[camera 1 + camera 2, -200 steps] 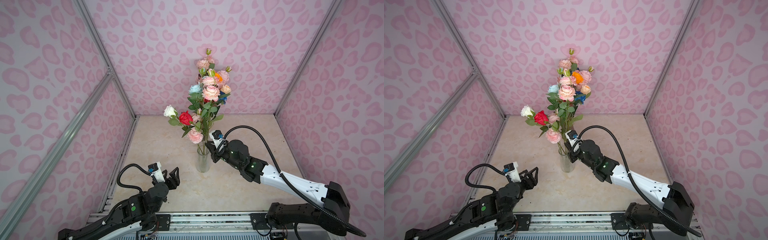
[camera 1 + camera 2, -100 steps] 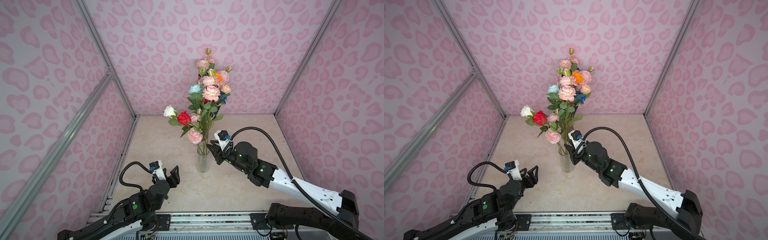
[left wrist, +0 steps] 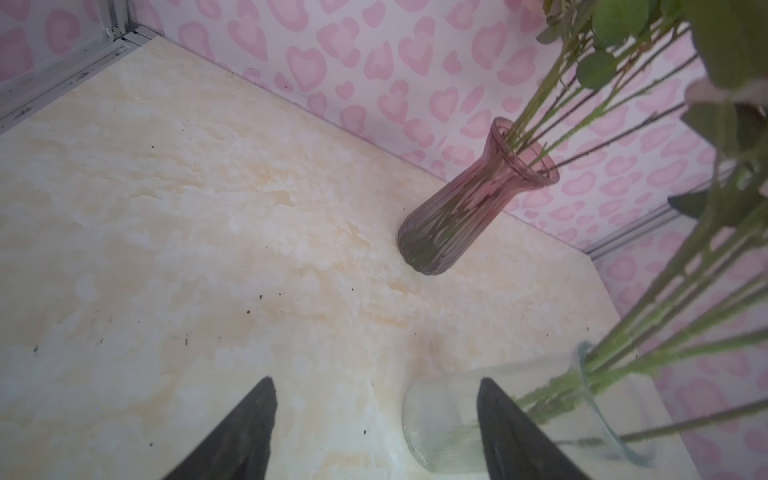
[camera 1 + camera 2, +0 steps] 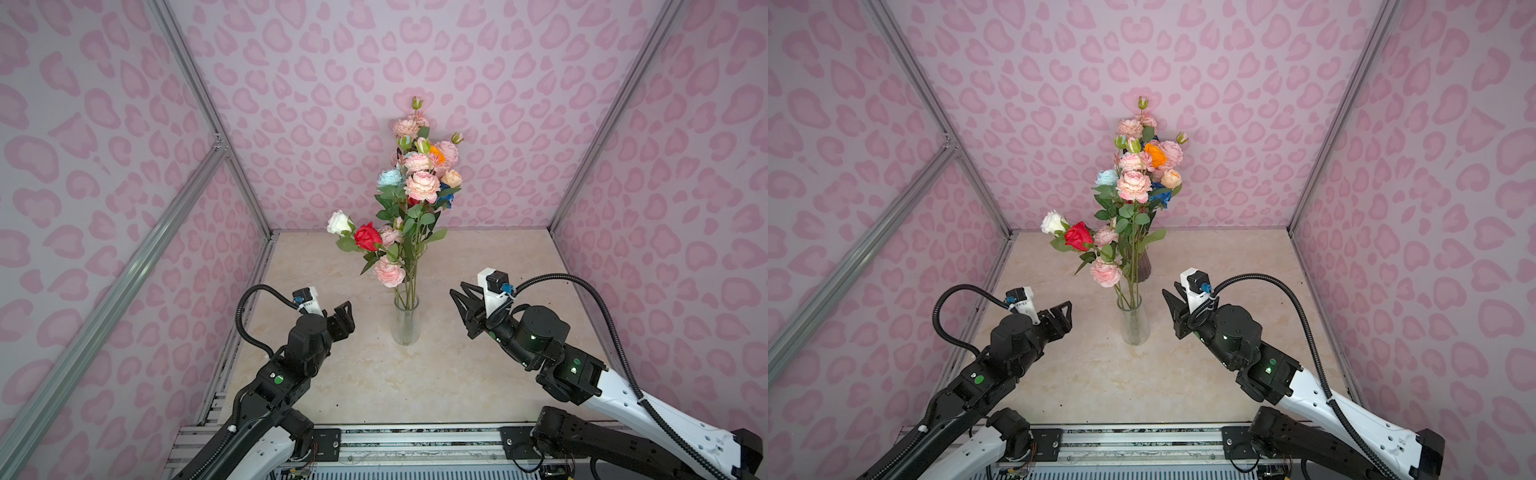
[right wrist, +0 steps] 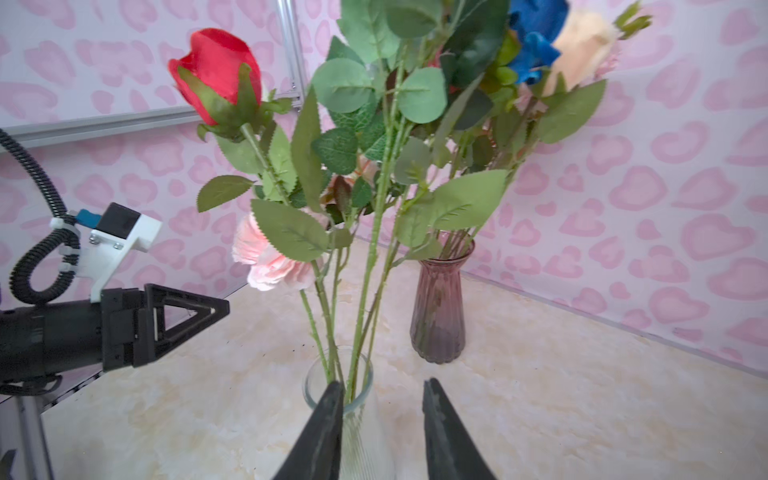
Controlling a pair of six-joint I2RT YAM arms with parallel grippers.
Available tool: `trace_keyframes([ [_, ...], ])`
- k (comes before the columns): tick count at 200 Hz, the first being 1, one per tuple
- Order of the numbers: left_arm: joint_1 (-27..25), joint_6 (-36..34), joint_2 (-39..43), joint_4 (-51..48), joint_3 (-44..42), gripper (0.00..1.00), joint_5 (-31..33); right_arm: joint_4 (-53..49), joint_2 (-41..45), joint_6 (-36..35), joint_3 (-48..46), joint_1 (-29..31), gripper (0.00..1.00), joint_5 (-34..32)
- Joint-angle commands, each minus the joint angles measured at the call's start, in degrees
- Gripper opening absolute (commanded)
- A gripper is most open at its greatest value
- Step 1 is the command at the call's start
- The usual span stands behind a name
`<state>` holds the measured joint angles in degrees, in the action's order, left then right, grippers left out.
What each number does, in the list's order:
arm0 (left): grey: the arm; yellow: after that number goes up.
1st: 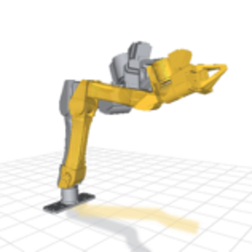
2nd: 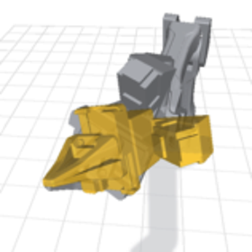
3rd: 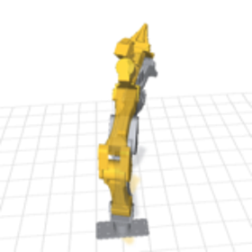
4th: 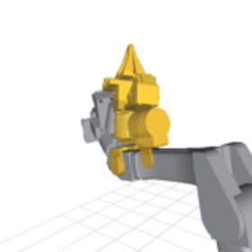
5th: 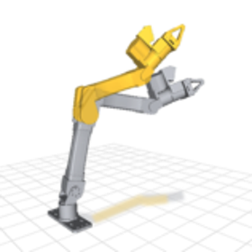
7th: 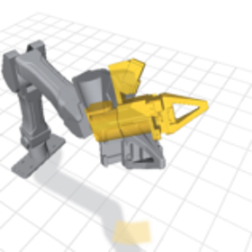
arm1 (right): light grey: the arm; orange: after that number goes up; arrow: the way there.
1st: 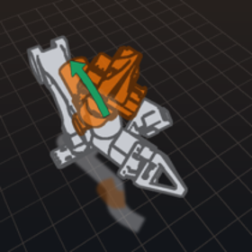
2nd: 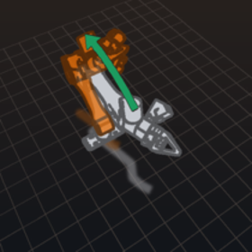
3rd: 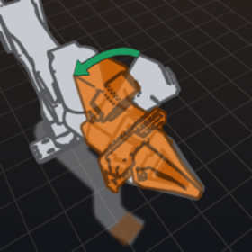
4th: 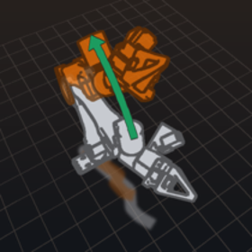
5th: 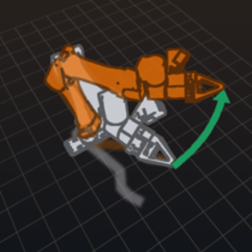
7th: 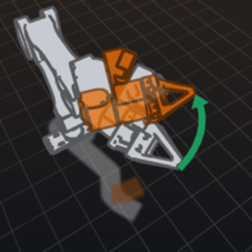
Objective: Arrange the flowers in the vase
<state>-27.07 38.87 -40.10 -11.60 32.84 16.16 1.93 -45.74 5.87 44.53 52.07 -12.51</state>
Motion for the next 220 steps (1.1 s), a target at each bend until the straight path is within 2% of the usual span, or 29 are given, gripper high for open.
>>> trace_keyframes([
  [1, 6.4, 0.8, -4.7, 3.6, 0.5, 0.75, -14.5, 1.2, 3.1, 2.2, -2.8, -0.9, 0.37, -8.7],
  [21, 7.8, -0.7, -9.1, 3.1, 2.1, 0.73, -13.8, 1.7, 6.4, 4.3, -5.8, -2.2, 0.49, -12.1],
  [54, 11.8, -3.7, -11.8, -0.3, 9.2, 0.83, -11.9, -0.1, 10.5, 6.2, -8.5, -4.7, 0.72, -17.4],
  [58, 11.9, -4.3, -12.3, -1.1, 10.6, 0.86, -11.3, -0.9, 10.7, 5.7, -8.4, -4.8, 0.92, -18.0],
  [60, 11.9, -4.8, -12.4, -1.6, 11.1, 0.9, -10.8, -1.2, 10.8, 5.5, -8.3, -4.9, 0.97, -18.6],
  [61, 11.9, -5.1, -12.6, -1.9, 11.6, 0.95, -10.5, -1.4, 10.8, 5.7, -8.2, -4.9, 0.97, -19.0],
  [63, 11.9, -5.8, -12.9, -2.5, 12.5, 1.0, -10.1, -1.5, 10.8, 6.3, -8.3, -4.9, 0.98, -19.9],
  [74, 11.3, -9.9, -14.6, -5.9, 17.2, 0.98, -8.3, -0.8, 10.3, 12.3, -9.3, -5.0, 0.98, -27.8],
  [80, 10.8, -10.5, -15.6, -8.2, 19.4, 0.98, -4.7, -1.3, 10.1, 14.3, -9.5, -5.1, 0.98, -31.1],
  [104, 10.8, -9.7, -18.0, -14.7, 24.9, 0.98, 4.9, -6.1, 8.6, 13.3, -7.3, -5.3, 0.98, -39.1],
  [127, 10.8, -5.6, -16.9, -15.7, 24.6, 0.98, 10.1, -4.1, 7.3, 10.0, -6.9, -5.7, 0.98, -41.2],
  [151, 10.8, -7.8, -13.9, -4.9, 17.7, 0.98, 7.3, 3.7, 7.5, 2.5, -9.7, -6.8, 0.98, -40.5],
  [164, 10.9, -9.5, -14.3, 2.5, 12.5, 0.98, 7.2, 10.1, 7.0, -3.9, -12.4, -8.6, 0.98, -37.4],
  [176, 11.9, -14.3, -15.3, 9.5, 8.2, 0.98, -0.1, 14.9, 5.8, -10.3, -15.5, -12.3, 0.98, -27.7],
  [184, 12.3, -14.7, -15.6, 14.1, 5.3, 0.98, 0.2, 17.4, 4.7, -13.5, -17.9, -15.5, 0.98, -20.3],
  [191, 12.5, -15.9, -15.5, 19.3, 2.1, 0.98, 0.7, 20.2, 3.5, -14.6, -20.1, -18.2, 0.98, -15.1],
  [199, 12.7, -22.3, -15.5, 27.9, -1.7, 0.98, -0.2, 22.7, 2.3, -14.1, -22.0, -20.5, 0.98, -11.9],
  [208, 12.8, -28.0, -16.1, 32.8, -4.6, 0.98, 0.9, 24.4, 1.0, -13.4, -23.2, -22.2, 0.98, -10.6],
  [220, 13.7, -30.3, -17.7, 37.1, -6.7, 0.98, 5.0, 23.9, -0.4, -13.4, -23.6, -23.4, 0.98, -10.4],
])
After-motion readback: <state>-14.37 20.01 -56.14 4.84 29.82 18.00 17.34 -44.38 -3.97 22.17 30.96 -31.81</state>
